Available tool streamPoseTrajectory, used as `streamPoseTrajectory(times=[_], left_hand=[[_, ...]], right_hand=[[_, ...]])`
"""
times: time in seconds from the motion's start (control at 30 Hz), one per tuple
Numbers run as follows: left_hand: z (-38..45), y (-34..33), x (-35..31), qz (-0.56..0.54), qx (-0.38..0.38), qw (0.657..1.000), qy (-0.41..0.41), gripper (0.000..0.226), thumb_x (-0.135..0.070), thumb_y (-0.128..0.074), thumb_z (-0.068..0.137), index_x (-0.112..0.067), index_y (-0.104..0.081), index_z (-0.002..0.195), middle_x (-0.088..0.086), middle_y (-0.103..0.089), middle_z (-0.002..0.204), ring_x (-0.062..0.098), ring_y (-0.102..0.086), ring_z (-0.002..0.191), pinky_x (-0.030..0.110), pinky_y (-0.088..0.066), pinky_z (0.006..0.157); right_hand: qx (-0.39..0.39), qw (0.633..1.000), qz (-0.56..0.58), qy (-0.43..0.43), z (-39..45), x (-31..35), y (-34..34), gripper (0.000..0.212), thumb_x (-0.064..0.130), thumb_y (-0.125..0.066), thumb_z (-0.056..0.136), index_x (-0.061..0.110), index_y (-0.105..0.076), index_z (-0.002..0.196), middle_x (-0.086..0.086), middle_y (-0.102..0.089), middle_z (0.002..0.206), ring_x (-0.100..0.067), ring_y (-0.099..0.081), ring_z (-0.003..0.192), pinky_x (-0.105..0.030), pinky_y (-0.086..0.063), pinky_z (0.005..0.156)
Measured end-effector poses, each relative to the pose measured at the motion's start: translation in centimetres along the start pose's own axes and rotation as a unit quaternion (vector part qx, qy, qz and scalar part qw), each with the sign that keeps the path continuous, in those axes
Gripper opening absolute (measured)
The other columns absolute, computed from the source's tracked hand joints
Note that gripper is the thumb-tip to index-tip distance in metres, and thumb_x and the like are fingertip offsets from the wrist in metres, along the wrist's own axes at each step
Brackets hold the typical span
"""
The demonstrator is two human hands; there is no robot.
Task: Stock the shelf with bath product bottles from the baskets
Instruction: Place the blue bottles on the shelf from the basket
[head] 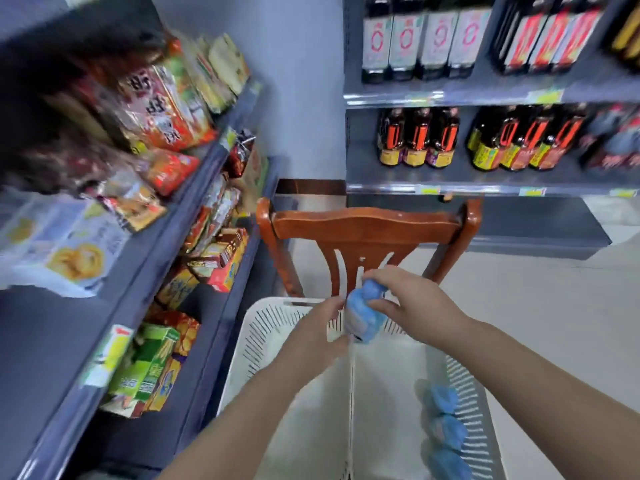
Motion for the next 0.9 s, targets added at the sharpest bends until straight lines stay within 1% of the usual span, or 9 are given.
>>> streamPoseTrajectory(times=[0.07, 0.13, 0.23, 0.33, 0.4, 0.53, 0.67, 0.77, 0.9], left_hand=[[-2.1, 4.5, -2.1, -0.001, -0.055, 0.998, -0.021, 0.045, -0.008, -0.067, 0.081, -0.027, -0.051, 0.119, -0.006, -0.060, 0.116, 0.013, -0.058, 0.110, 0.022, -0.045, 0.089], [-4.7, 8.7, -4.1, -0.010, -0.092, 0.995, -0.042, 0.044, -0.004, -0.066, 0.082, -0.025, -0.051, 0.117, -0.010, -0.060, 0.114, 0.005, -0.059, 0.105, 0.019, -0.046, 0.088], [-9.3, 14.5, -6.6, -0.049, -0.151, 0.986, -0.057, 0.042, -0.001, -0.066, 0.082, -0.032, -0.052, 0.105, -0.017, -0.061, 0.106, -0.001, -0.060, 0.098, 0.019, -0.048, 0.089], [-14.1, 19.7, -8.3, -0.081, -0.221, 0.969, -0.079, 0.040, 0.003, -0.065, 0.082, -0.030, -0.054, 0.103, -0.015, -0.064, 0.101, -0.001, -0.062, 0.091, 0.021, -0.050, 0.086], [-17.3, 22.8, -9.1, -0.083, -0.260, 0.957, -0.095, 0.036, 0.000, -0.065, 0.084, -0.028, -0.056, 0.104, -0.018, -0.066, 0.099, 0.001, -0.063, 0.089, 0.020, -0.051, 0.083], [-24.3, 27.9, -10.4, -0.074, -0.328, 0.936, -0.107, 0.032, -0.012, -0.068, 0.083, -0.033, -0.055, 0.104, -0.030, -0.064, 0.096, -0.001, -0.062, 0.088, 0.013, -0.049, 0.078], [-31.0, 31.7, -11.8, -0.052, -0.368, 0.922, -0.109, 0.034, -0.022, -0.071, 0.080, -0.035, -0.054, 0.107, -0.026, -0.065, 0.098, 0.002, -0.063, 0.088, 0.021, -0.052, 0.081], [-35.2, 33.6, -12.5, -0.036, -0.391, 0.914, -0.102, 0.039, -0.028, -0.069, 0.074, -0.034, -0.055, 0.110, -0.014, -0.068, 0.101, 0.006, -0.066, 0.088, 0.023, -0.054, 0.081], [-40.6, 35.6, -12.8, -0.022, -0.446, 0.889, -0.099, 0.041, -0.023, -0.072, 0.076, -0.025, -0.056, 0.114, -0.003, -0.068, 0.108, 0.011, -0.065, 0.095, 0.023, -0.053, 0.081]], right_hand=[[-0.021, 0.999, 0.017, 0.035, 0.7, 4.7, 2.7, 0.037, 0.027, -0.055, 0.092, 0.025, -0.050, 0.129, 0.007, -0.054, 0.122, -0.012, -0.052, 0.107, -0.027, -0.041, 0.088], [-0.043, 0.995, 0.050, 0.077, 1.2, 9.6, 5.0, 0.038, 0.024, -0.058, 0.091, 0.023, -0.051, 0.129, 0.006, -0.056, 0.123, -0.012, -0.052, 0.110, -0.029, -0.043, 0.093], [-0.056, 0.981, 0.128, 0.133, 1.5, 16.5, 7.3, 0.036, 0.013, -0.061, 0.088, 0.017, -0.056, 0.124, 0.001, -0.061, 0.119, -0.016, -0.057, 0.105, -0.033, -0.045, 0.094], [-0.033, 0.956, 0.232, 0.178, 1.6, 23.0, 8.5, 0.033, 0.001, -0.060, 0.087, 0.016, -0.057, 0.116, 0.000, -0.063, 0.104, -0.006, -0.060, 0.087, -0.017, -0.045, 0.086], [-0.012, 0.942, 0.270, 0.201, 1.7, 27.2, 8.9, 0.034, 0.001, -0.059, 0.087, 0.017, -0.055, 0.116, 0.002, -0.062, 0.103, -0.002, -0.058, 0.086, -0.007, -0.041, 0.081], [0.045, 0.906, 0.318, 0.274, 1.2, 35.4, 9.0, 0.034, -0.001, -0.058, 0.088, 0.029, -0.054, 0.105, 0.012, -0.061, 0.104, 0.007, -0.059, 0.090, -0.011, -0.044, 0.086], [0.089, 0.866, 0.352, 0.343, -0.4, 43.0, 9.1, 0.034, -0.002, -0.057, 0.088, 0.025, -0.056, 0.107, 0.011, -0.062, 0.108, 0.007, -0.060, 0.095, -0.013, -0.047, 0.087], [0.117, 0.842, 0.359, 0.385, -2.1, 47.8, 8.8, 0.032, -0.001, -0.056, 0.088, 0.025, -0.056, 0.106, 0.008, -0.064, 0.108, 0.003, -0.062, 0.095, -0.015, -0.048, 0.088], [0.138, 0.811, 0.384, 0.420, -4.0, 52.9, 8.1, 0.026, 0.001, -0.056, 0.089, 0.020, -0.057, 0.107, 0.007, -0.066, 0.104, 0.002, -0.063, 0.093, -0.015, -0.049, 0.084]])
Point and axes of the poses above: each hand's wrist, its own z-axis towards the middle knuckle, its own y-axis out of the back of the hand, x = y × z, the point moved 6 cm from there along z, towards the middle knuckle
